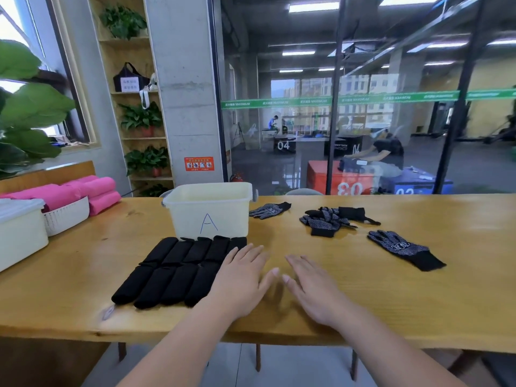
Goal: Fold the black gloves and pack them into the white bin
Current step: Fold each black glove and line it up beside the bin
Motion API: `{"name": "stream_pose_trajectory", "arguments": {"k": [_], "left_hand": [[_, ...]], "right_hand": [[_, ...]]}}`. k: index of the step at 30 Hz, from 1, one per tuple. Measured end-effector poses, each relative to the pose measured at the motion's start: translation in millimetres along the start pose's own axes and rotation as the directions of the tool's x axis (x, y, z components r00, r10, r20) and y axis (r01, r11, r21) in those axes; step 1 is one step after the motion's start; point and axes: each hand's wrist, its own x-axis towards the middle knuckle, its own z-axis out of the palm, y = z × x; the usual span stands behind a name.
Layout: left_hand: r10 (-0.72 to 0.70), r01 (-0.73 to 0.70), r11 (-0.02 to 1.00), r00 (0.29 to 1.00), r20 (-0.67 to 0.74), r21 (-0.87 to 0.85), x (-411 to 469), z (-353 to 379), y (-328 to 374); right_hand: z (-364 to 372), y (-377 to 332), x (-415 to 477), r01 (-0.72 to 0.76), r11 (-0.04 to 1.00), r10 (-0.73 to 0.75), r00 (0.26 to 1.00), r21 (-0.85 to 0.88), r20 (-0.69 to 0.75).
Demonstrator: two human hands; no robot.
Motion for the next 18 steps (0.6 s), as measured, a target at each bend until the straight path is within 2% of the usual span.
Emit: {"name": "stream_pose_trajectory", "arguments": {"k": [8, 18], "left_hand": [[0.113, -0.112, 0.994, 0.991, 0.071, -0.018, 42.7, 10.0, 59.8], [0.159, -0.153, 0.987, 0.975, 0.153, -0.049, 84.3, 44.2, 101.7]], "right_hand": [[-28.8, 67.1, -19.8, -0.14, 0.99, 0.138, 0.989, -0.025, -0.055], [-40.4, 132.2, -26.7, -0.29, 0.953, 0.284, 0.956, -0.085, -0.072]]}}
